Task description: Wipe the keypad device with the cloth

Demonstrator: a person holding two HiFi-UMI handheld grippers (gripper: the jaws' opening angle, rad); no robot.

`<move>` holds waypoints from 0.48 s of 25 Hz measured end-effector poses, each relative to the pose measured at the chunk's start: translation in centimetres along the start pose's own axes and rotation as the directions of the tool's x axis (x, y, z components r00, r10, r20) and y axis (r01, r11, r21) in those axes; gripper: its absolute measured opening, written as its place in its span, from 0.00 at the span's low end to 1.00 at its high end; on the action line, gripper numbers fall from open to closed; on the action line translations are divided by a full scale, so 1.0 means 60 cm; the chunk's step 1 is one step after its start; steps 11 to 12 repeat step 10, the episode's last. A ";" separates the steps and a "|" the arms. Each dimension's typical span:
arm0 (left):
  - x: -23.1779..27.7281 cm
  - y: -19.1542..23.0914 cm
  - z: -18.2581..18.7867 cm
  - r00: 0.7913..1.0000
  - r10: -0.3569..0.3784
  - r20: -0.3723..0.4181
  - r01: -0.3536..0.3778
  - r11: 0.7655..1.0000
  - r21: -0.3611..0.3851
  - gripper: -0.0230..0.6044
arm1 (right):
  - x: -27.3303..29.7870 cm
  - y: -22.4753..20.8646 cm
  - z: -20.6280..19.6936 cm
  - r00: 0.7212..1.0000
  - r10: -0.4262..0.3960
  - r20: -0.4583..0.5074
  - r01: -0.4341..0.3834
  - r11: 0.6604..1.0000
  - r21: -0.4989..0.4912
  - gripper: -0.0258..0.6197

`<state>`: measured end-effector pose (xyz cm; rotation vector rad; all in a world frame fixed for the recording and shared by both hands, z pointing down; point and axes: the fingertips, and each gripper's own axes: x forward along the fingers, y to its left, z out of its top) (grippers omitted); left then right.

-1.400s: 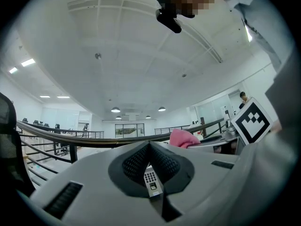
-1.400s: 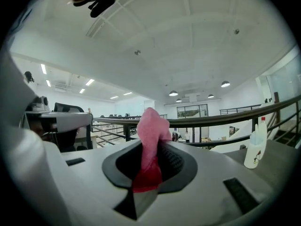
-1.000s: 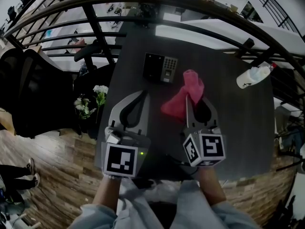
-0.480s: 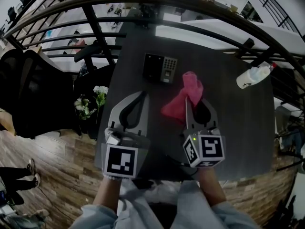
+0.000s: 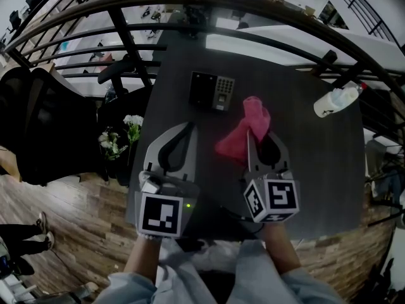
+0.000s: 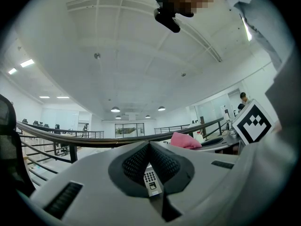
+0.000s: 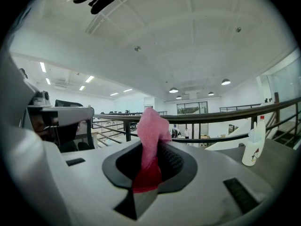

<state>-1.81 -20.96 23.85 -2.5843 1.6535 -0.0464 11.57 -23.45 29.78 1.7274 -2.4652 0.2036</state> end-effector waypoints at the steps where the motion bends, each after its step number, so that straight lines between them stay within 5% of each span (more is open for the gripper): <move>1: 0.000 0.000 0.000 1.000 0.001 0.000 -0.001 1.000 -0.002 0.04 | 0.000 0.000 -0.001 1.000 -0.001 -0.003 0.001 1.000 0.002 0.16; 12: -0.001 -0.002 -0.001 1.000 -0.017 0.002 0.017 1.000 -0.006 0.04 | 0.001 0.006 -0.003 1.000 0.005 0.003 -0.005 1.000 -0.002 0.16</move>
